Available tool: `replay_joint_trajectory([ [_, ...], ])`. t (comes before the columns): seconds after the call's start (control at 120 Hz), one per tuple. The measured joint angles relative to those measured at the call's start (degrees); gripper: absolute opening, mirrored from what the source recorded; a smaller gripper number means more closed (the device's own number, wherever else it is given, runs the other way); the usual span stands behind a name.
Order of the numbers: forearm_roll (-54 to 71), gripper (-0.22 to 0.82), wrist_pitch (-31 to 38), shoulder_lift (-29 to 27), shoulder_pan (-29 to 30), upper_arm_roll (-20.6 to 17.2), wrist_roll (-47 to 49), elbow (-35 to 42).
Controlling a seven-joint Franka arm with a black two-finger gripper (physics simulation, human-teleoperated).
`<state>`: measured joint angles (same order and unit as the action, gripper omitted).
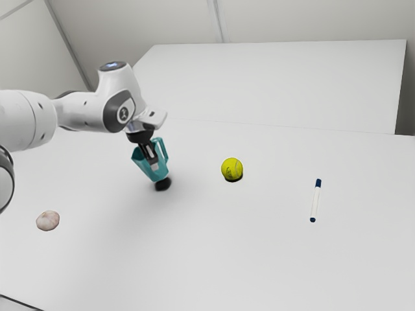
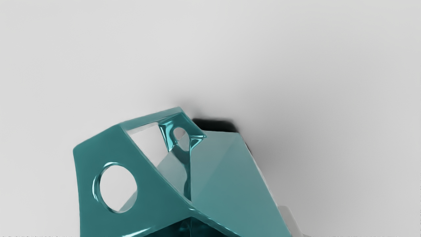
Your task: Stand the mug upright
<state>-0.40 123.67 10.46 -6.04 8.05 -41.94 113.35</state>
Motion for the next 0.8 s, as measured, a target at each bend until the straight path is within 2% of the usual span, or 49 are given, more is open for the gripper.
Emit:
replay_joint_trajectory([
  [0.8,5.1,-0.18,4.6,0.7,-1.4,0.0,9.3,3.9],
])
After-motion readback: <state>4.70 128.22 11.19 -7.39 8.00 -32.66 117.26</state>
